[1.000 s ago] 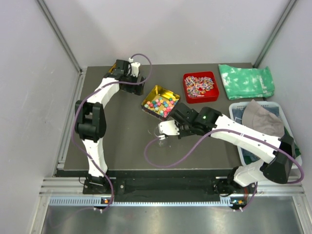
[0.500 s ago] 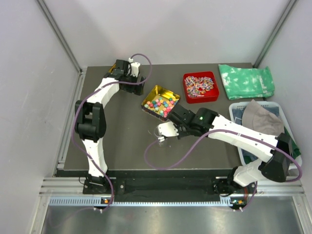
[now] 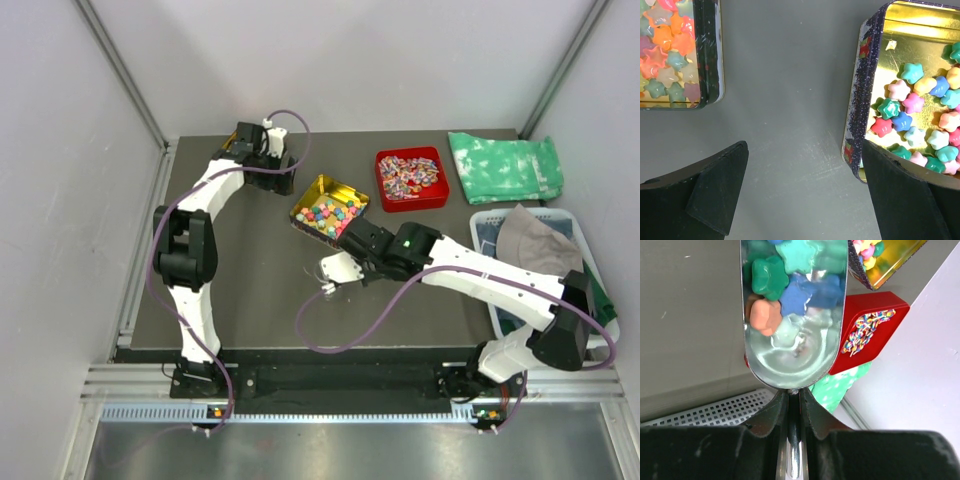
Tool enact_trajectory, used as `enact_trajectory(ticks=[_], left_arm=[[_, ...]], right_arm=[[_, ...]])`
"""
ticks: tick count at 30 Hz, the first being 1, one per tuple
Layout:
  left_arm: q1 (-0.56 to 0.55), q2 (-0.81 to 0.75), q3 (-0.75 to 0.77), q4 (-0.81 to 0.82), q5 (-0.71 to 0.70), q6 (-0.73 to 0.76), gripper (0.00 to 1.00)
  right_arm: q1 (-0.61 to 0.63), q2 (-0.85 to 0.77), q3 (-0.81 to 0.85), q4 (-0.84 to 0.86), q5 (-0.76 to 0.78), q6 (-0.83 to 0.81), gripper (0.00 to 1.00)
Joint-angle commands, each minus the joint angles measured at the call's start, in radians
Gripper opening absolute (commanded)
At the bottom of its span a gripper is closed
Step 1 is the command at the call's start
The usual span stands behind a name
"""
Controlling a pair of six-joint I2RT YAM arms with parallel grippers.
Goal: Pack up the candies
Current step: Place the fake candies in the packing bottle.
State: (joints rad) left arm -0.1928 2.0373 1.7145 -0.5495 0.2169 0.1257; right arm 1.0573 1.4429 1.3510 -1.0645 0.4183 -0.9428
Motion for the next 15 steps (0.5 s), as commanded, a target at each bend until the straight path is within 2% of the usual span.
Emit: enact_trajectory(ticks=[1,15], left_arm=[[0.009,-0.049,-0.003,0.019,0.01,0.002,0.99],[0.01,-0.045,-0.004,0.023,0.021,-0.003,0.99]], right_arm=[[0.02,0.001,0.056,0.001,0.036,-0.013,0.0],[0.02,0.011,0.065,0.003,0.047,-0.025,0.0]])
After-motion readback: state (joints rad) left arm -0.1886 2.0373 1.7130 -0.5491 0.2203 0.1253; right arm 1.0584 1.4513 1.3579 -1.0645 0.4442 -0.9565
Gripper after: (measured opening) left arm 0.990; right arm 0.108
